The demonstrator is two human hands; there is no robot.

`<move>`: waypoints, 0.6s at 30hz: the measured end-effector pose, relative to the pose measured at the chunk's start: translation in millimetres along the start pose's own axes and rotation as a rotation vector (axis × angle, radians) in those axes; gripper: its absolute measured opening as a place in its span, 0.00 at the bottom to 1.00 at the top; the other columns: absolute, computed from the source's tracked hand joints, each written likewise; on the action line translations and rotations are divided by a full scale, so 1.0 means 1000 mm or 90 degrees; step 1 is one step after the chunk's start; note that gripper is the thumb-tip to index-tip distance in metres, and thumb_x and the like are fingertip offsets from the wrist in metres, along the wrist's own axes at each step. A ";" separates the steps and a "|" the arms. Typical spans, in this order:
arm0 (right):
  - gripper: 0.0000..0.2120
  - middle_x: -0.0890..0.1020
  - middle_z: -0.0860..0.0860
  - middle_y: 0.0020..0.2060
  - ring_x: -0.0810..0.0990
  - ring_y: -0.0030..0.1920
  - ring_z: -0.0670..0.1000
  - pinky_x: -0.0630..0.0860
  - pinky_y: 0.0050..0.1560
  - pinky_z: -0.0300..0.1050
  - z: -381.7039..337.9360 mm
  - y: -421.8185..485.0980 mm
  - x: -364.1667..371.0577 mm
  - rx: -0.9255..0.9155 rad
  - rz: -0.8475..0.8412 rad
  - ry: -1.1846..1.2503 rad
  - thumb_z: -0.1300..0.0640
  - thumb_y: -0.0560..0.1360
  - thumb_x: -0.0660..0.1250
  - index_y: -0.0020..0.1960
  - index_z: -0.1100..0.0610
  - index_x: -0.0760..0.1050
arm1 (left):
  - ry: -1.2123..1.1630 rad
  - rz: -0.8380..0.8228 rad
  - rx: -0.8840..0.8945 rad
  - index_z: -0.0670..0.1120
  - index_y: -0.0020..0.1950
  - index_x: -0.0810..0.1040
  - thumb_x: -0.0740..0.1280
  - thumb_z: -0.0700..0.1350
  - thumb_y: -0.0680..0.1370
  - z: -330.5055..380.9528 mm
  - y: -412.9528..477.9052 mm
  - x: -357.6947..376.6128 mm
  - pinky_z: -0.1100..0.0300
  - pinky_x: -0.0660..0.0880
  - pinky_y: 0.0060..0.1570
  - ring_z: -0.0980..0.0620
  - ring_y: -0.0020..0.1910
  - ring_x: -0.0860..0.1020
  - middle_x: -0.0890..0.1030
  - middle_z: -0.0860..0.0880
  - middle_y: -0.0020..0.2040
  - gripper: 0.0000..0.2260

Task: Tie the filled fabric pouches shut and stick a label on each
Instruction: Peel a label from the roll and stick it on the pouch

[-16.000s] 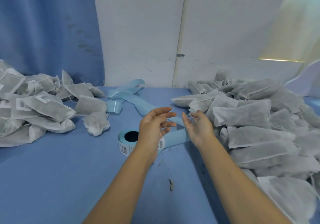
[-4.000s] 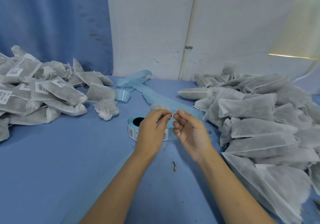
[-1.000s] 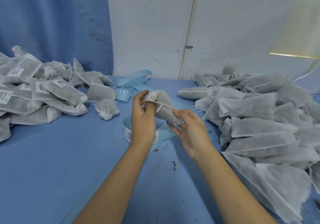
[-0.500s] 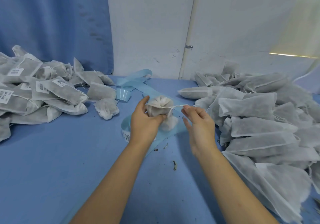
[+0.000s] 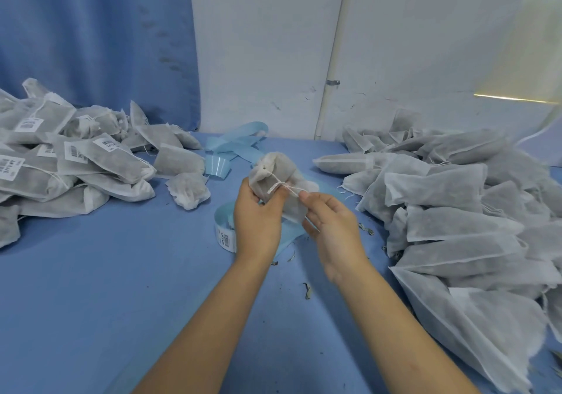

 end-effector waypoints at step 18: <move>0.04 0.82 0.52 0.41 0.78 0.39 0.43 0.73 0.38 0.30 -0.011 -0.001 -0.021 -0.118 0.120 -0.098 0.60 0.73 0.72 0.45 0.60 0.78 | -0.079 -0.091 -0.209 0.40 0.52 0.79 0.69 0.44 0.76 -0.033 -0.002 0.013 0.48 0.77 0.59 0.45 0.51 0.82 0.84 0.41 0.50 0.08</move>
Point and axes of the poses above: each hand's wrist, its own y-axis towards the middle knuckle, its own x-axis out of the palm, z = x × y, the point moved 8 cm from there along y, towards the middle knuckle
